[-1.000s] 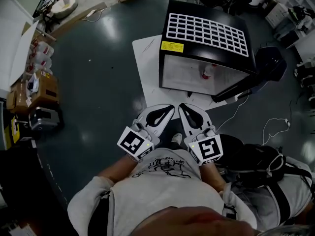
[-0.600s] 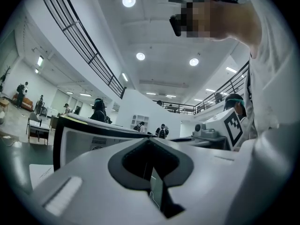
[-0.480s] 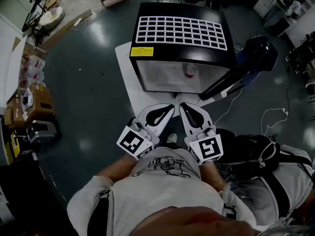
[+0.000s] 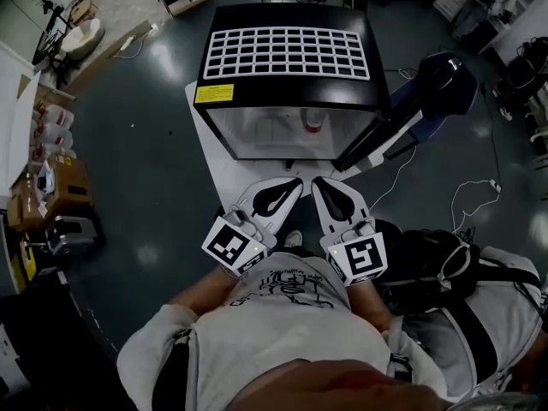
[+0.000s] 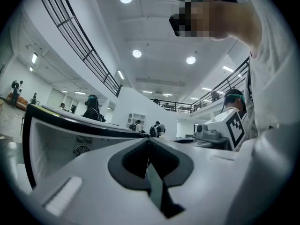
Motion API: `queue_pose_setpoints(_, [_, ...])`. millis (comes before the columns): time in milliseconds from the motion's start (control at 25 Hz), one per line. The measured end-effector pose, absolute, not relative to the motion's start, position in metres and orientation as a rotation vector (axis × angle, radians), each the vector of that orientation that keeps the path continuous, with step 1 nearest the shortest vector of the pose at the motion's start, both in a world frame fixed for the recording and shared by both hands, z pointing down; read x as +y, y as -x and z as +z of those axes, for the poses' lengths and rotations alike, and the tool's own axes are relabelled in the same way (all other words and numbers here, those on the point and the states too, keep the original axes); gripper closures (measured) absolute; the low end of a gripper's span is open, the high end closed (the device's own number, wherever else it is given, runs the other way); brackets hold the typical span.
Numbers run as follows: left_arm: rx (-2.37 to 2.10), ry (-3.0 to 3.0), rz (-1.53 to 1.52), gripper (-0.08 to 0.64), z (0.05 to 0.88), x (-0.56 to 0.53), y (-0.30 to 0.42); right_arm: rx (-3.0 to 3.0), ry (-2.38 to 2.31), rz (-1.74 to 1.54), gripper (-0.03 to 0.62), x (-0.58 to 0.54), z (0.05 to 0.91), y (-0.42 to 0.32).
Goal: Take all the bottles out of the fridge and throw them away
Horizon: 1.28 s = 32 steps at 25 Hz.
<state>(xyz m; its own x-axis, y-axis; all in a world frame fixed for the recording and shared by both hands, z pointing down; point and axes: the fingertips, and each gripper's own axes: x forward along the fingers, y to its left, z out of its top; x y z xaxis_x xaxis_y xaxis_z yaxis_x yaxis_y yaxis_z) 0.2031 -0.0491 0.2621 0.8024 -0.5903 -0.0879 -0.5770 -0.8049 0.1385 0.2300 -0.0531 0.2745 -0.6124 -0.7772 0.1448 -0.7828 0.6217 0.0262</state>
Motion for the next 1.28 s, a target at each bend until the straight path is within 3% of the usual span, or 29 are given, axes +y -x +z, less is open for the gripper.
queue_pose_setpoints(480, [-0.910, -2.881, -0.155, 0.552, 0.266, -0.049, -0.228, -2.685, -1.349, 0.075, 0.572, -0.054, 0.275, -0.259])
queue_pose_setpoints(1280, [-0.851, -2.941, -0.149, 0.552, 0.272, -0.073, -0.195, -2.627, -1.470, 0.084, 0.572, -0.072, 0.285, -0.237])
